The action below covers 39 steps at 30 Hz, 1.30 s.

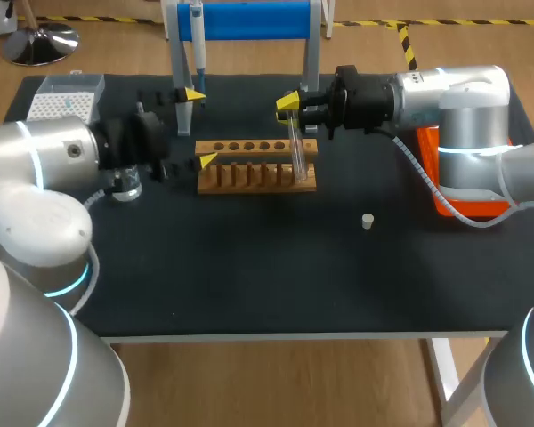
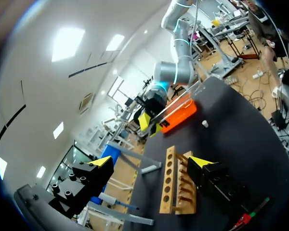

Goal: Invert the test tube, pick up the pipette, mount the tip to pipette, aspirate from beaker and dispense into the tube, eject the tip, return the pipette, and cap with the stopper.

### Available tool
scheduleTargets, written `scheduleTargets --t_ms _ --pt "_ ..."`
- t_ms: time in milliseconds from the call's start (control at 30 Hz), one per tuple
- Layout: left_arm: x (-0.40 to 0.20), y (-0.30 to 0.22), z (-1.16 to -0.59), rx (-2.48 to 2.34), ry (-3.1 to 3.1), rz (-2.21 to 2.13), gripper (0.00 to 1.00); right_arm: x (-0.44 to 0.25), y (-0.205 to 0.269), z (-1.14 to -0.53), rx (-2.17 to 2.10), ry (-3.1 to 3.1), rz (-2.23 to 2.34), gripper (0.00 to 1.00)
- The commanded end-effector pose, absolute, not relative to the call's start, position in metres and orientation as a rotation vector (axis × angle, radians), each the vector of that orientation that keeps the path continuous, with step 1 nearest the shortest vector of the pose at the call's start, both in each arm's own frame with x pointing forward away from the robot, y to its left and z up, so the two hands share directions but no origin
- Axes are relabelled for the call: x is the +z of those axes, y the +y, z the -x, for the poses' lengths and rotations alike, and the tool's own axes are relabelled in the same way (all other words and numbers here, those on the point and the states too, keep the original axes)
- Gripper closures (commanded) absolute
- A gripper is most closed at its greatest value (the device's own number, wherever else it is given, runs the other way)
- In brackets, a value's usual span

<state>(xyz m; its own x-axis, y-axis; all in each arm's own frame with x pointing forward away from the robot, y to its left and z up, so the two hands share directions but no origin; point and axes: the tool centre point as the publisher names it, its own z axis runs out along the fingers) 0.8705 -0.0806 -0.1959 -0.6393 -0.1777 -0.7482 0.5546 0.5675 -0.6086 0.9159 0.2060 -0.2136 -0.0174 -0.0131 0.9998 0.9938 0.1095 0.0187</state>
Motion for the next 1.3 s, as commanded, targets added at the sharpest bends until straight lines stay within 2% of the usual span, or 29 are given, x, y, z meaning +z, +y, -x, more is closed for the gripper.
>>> scheduleTargets --t_ms 33,267,467,933,1300 --pt "-0.196 -0.073 -0.868 -1.41 1.818 -0.45 0.0 -0.213 0.205 -0.917 -1.143 -1.266 1.108 1.0" --pt "-0.196 -0.073 -0.868 -1.41 1.818 -0.45 0.0 -0.213 0.205 -0.917 -1.143 -1.266 1.108 1.0" --pt "-0.196 -0.072 -0.866 -1.201 1.65 -0.623 0.0 -0.213 0.205 -0.917 -1.143 -1.266 1.108 1.0" --pt "-0.185 -0.1 -0.872 -0.931 1.46 -1.028 0.0 -0.213 0.205 -0.917 -1.143 -1.266 1.108 1.0" --pt "-0.192 -0.128 -0.879 -0.944 1.371 -1.089 0.0 -0.213 0.205 -0.917 -1.143 -1.266 1.108 1.0"
